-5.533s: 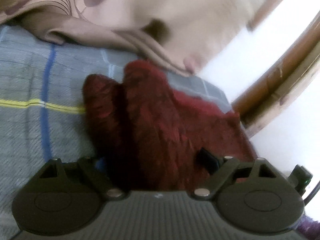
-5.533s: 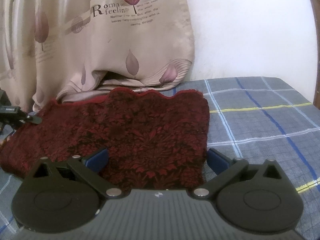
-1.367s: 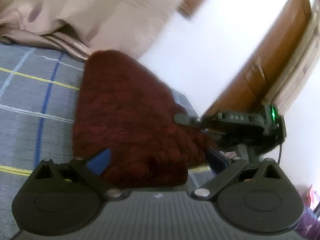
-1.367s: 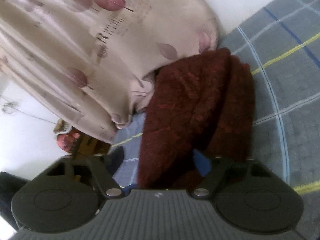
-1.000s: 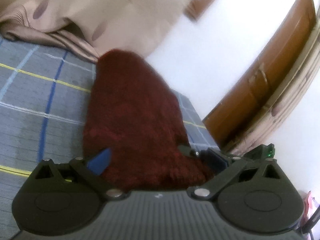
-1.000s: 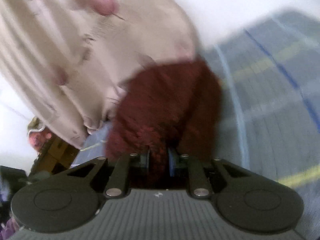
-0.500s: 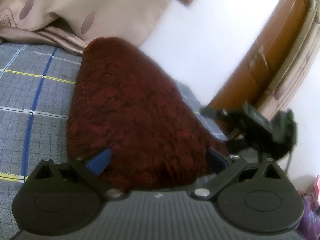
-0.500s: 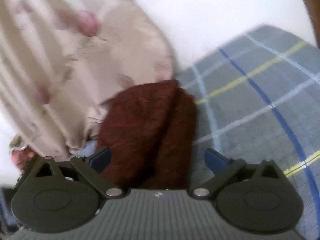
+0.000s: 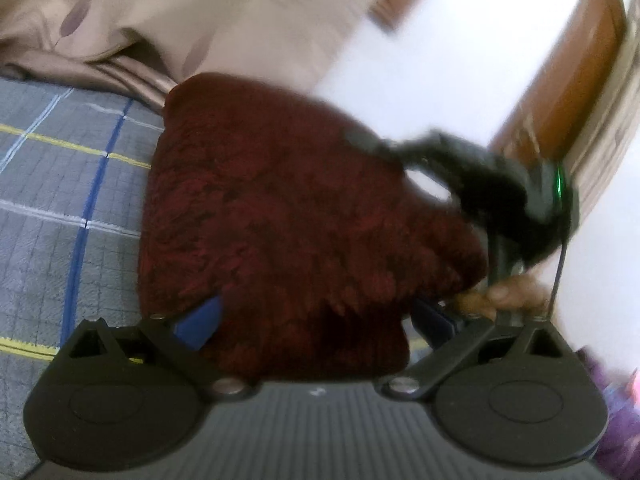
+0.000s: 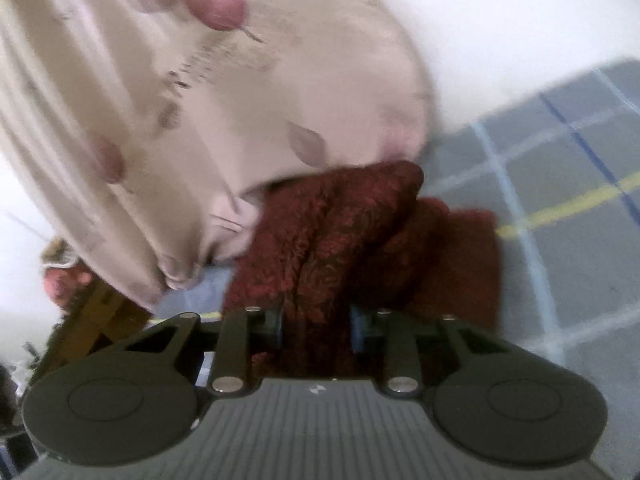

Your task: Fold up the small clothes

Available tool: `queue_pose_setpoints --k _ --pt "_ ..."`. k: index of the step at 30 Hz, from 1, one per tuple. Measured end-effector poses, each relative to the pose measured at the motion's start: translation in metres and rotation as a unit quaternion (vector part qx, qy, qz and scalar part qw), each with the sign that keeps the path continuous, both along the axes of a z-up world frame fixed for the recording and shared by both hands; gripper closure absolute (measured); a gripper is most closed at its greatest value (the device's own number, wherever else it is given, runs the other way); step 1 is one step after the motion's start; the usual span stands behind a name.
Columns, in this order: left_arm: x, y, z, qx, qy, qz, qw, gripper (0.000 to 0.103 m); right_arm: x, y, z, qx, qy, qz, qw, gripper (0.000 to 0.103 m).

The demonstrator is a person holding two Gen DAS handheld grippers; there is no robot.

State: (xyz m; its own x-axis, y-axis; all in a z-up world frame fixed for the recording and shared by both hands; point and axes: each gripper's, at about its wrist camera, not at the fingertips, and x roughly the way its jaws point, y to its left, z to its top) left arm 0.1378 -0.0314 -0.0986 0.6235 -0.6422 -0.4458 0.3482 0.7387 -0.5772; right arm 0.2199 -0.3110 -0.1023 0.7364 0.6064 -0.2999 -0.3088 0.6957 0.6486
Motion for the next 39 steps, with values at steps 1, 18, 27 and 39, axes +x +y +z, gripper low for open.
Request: queue_pose_setpoints --k 1,18,27,39 --pt "0.002 0.001 -0.001 -0.004 0.006 0.001 1.0000 0.001 0.000 -0.003 -0.001 0.033 -0.024 0.007 0.999 0.070" --pt "-0.002 -0.006 -0.002 0.019 -0.005 -0.028 0.9994 0.001 -0.073 -0.053 -0.031 0.059 0.020 -0.026 0.998 0.014" --pt "-0.007 0.018 0.003 -0.020 0.002 -0.008 0.9998 0.001 -0.116 -0.029 -0.060 0.007 0.068 -0.050 0.996 0.072" --pt "0.004 0.024 -0.009 -0.005 0.011 0.003 0.9999 0.001 -0.118 -0.040 -0.073 0.043 0.089 -0.036 0.994 0.064"
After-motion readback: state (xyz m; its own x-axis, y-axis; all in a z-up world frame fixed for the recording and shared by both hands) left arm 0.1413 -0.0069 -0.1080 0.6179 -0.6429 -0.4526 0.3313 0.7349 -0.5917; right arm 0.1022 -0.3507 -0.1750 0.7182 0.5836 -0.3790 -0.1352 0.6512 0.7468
